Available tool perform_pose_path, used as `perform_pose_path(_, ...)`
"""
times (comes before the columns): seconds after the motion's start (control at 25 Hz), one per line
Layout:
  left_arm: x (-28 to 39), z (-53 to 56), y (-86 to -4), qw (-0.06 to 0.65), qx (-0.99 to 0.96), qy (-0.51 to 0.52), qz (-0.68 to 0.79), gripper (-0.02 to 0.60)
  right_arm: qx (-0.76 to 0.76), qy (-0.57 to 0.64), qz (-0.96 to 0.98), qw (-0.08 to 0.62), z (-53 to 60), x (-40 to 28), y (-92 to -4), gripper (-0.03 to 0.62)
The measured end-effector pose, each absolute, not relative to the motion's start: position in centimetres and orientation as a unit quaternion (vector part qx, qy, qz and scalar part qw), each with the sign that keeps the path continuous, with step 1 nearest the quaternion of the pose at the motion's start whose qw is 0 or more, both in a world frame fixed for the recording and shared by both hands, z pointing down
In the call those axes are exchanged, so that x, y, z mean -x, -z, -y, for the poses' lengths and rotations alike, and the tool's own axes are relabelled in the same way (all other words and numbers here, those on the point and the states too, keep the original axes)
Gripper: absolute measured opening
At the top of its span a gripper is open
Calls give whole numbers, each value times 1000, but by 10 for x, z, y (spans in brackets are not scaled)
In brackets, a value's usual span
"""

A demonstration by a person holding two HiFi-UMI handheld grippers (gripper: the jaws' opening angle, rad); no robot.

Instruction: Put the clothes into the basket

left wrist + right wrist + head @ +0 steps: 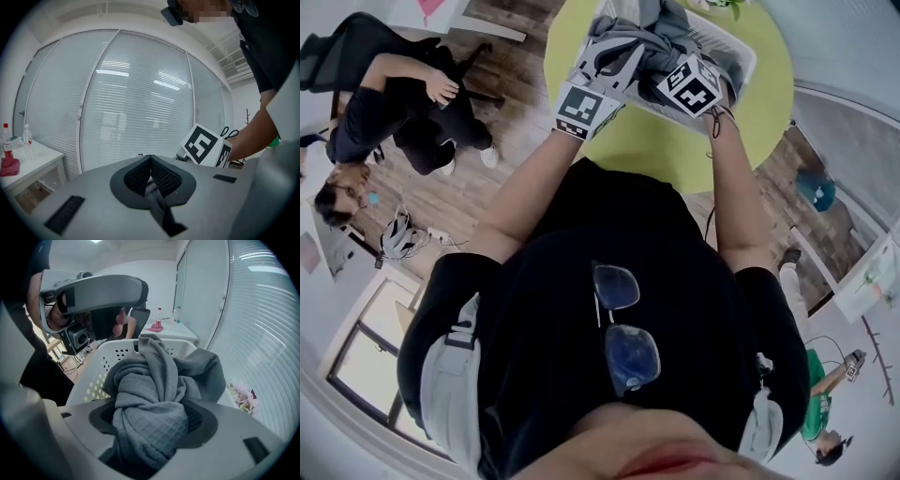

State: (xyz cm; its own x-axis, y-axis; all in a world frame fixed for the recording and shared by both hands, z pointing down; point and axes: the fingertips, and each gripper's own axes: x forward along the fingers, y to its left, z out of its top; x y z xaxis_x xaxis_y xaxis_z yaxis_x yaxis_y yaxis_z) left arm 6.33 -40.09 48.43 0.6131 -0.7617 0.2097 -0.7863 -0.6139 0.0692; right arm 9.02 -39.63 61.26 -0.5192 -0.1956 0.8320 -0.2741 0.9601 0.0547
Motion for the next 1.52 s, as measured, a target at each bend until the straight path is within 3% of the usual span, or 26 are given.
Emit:
perform_pose_path(0.8, -55, 406, -515, 97, -893, -107, 426, 8, -106, -69, 848, 514, 388, -83, -730, 330)
perform_pose_path(1.52, -55, 390, -500, 85, -899, -98, 418, 8, -164, -77, 843, 507, 393, -96, -697, 374)
